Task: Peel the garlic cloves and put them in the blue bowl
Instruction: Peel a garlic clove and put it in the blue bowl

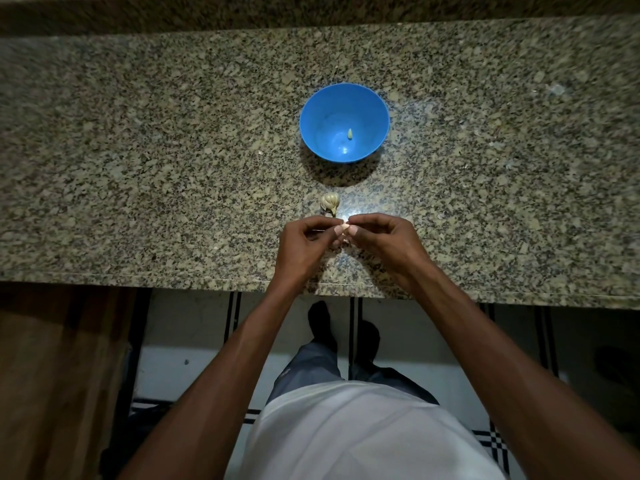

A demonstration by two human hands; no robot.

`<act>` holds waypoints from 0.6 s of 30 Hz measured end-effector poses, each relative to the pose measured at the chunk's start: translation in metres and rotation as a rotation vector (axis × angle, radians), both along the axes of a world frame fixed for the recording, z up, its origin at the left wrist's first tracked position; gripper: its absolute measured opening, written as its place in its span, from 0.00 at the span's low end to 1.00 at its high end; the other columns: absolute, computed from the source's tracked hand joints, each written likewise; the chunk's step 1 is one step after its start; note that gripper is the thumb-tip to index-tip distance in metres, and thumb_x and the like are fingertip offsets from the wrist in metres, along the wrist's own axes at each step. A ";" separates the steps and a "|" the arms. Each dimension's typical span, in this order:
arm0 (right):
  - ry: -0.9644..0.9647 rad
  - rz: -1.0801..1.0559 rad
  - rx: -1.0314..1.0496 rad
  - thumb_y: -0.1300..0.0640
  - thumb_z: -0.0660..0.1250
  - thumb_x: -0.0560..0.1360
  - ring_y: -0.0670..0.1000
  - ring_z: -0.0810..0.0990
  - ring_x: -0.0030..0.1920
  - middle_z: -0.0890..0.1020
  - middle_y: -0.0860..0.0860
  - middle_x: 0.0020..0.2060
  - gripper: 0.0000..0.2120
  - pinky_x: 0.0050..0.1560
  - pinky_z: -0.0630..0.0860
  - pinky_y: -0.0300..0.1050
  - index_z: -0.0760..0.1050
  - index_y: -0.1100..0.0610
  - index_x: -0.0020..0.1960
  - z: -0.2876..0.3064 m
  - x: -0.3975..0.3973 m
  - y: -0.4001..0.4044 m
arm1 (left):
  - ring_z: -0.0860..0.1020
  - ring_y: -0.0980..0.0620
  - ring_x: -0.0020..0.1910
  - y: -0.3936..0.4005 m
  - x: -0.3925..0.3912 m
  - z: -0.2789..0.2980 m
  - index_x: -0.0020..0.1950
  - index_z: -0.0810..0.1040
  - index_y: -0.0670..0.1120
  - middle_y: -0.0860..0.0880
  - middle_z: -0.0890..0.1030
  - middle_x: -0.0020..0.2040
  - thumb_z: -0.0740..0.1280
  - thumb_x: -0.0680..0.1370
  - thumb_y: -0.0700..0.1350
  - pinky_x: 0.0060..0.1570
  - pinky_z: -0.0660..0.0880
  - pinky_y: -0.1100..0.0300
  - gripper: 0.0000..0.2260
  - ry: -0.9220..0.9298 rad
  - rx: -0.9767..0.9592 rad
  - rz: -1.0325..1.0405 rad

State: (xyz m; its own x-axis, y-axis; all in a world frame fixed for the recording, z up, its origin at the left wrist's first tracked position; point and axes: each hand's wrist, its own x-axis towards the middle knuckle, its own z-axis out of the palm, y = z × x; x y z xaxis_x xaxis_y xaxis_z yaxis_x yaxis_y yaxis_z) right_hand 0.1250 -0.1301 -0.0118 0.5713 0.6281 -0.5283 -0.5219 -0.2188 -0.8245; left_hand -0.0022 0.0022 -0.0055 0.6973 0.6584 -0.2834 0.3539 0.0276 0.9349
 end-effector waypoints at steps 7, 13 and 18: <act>-0.054 0.015 0.023 0.62 0.76 0.77 0.54 0.88 0.51 0.89 0.59 0.49 0.10 0.51 0.82 0.40 0.85 0.64 0.57 0.000 -0.007 -0.001 | 0.87 0.56 0.46 -0.005 0.004 0.000 0.55 0.86 0.42 0.49 0.88 0.47 0.75 0.79 0.42 0.49 0.84 0.59 0.07 0.011 0.121 -0.040; -0.237 0.070 -0.007 0.60 0.77 0.77 0.53 0.89 0.50 0.89 0.54 0.46 0.08 0.51 0.85 0.45 0.87 0.61 0.55 0.002 -0.008 -0.002 | 0.86 0.61 0.42 -0.002 0.006 -0.001 0.55 0.87 0.44 0.53 0.87 0.44 0.75 0.79 0.45 0.47 0.85 0.59 0.07 0.066 0.275 -0.099; -0.291 0.085 -0.066 0.58 0.79 0.76 0.49 0.89 0.48 0.89 0.50 0.46 0.09 0.48 0.84 0.43 0.87 0.58 0.55 0.001 -0.007 0.000 | 0.86 0.58 0.42 0.001 0.006 -0.003 0.54 0.86 0.43 0.52 0.87 0.43 0.74 0.80 0.44 0.48 0.85 0.55 0.06 0.094 0.235 -0.116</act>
State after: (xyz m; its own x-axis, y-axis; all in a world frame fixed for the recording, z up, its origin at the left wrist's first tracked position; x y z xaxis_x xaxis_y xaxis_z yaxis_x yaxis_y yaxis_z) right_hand 0.1180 -0.1306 -0.0105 0.6516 0.6498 -0.3914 -0.2432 -0.3098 -0.9192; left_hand 0.0037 0.0030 -0.0081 0.7499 0.6308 -0.1994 0.4276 -0.2322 0.8736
